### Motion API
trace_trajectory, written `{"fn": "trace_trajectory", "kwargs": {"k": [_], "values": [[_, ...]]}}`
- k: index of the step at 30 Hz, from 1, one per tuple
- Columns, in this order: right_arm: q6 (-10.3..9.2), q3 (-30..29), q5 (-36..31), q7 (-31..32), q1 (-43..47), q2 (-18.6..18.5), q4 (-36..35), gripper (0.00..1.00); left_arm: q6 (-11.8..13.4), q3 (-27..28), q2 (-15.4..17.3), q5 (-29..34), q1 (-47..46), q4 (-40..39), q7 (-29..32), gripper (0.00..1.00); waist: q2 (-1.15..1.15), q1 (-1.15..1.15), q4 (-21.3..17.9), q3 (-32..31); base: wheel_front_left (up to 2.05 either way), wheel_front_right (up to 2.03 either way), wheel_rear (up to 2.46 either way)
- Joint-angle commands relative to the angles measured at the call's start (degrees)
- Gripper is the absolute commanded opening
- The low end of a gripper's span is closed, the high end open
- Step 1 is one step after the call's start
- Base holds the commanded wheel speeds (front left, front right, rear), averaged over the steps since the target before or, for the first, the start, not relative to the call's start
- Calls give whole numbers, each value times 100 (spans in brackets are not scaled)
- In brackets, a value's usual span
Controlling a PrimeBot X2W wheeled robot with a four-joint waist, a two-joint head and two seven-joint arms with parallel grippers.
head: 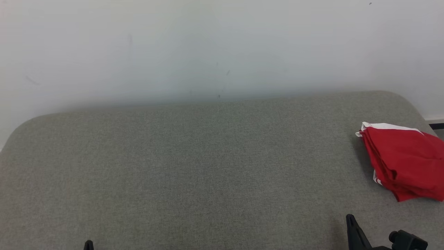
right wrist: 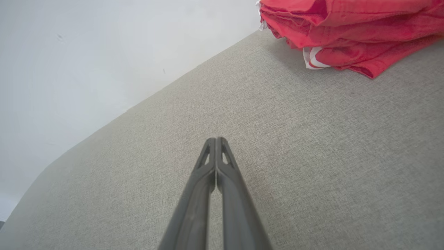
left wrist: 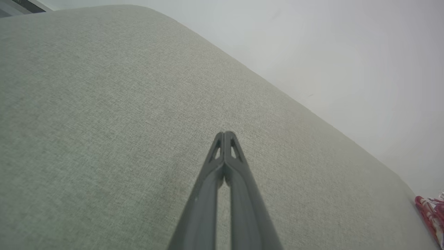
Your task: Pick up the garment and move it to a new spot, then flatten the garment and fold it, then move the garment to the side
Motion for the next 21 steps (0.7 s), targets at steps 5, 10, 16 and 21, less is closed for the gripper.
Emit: {"fn": "trace_trajectory", "kwargs": {"k": [5,10,16,21], "values": [[-3,-60,554,114,-171,-3,-177,0,-33,-10,37,-505,-211,-115,114,0,0,0,14,17,0,0,0],[-4,-107,1074,239,-215,-1,-263,0,-41,-25,41,-997,-296,-139,245,0,0,0,32,38,0,0,0],[-4,-153,1563,353,-245,1,-342,0,-49,-39,44,-1460,-371,-159,361,0,0,0,49,59,0,0,0],[-5,-188,1946,447,-273,3,-404,0,-55,-50,47,-1821,-437,-176,455,0,0,0,63,76,0,0,0]]}}
